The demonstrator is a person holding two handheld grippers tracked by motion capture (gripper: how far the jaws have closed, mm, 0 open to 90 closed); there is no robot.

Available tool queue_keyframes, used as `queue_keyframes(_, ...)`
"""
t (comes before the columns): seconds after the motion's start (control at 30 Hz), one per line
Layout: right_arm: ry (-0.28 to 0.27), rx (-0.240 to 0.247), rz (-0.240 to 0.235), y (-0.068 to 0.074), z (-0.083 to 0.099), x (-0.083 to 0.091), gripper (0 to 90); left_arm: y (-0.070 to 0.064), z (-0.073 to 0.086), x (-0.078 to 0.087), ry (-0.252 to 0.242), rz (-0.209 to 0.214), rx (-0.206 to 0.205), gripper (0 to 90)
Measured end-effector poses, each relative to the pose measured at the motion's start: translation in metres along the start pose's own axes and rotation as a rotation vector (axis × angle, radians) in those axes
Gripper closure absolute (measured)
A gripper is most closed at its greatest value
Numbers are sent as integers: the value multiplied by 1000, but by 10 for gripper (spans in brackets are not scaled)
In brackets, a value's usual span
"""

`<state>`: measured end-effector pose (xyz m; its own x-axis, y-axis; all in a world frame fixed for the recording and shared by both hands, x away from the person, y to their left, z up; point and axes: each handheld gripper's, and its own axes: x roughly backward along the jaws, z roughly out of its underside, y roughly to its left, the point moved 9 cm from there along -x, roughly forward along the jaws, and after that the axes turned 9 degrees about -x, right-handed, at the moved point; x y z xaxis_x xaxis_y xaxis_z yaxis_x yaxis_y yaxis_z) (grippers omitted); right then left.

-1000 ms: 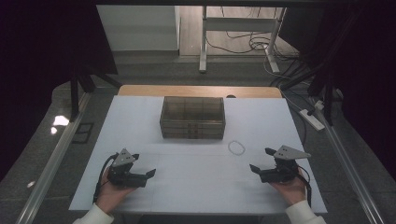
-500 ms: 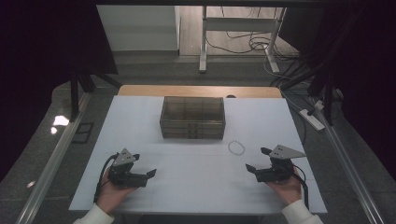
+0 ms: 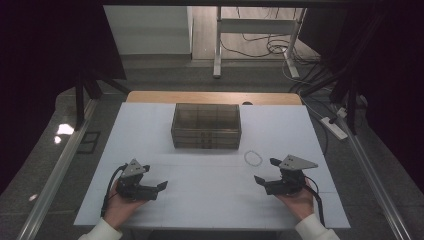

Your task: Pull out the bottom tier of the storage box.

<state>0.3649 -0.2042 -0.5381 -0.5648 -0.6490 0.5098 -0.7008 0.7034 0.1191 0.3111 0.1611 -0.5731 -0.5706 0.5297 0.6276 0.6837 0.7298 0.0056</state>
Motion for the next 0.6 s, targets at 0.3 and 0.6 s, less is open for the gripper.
queue_keyframes(0.3,5,9,-19,13,-3,-11,124,0,0,0,1,2,-1,100)
queue_keyframes(0.6,-10,16,-41,26,-10,-23,130,-1,0,-1,3,5,-4,100)
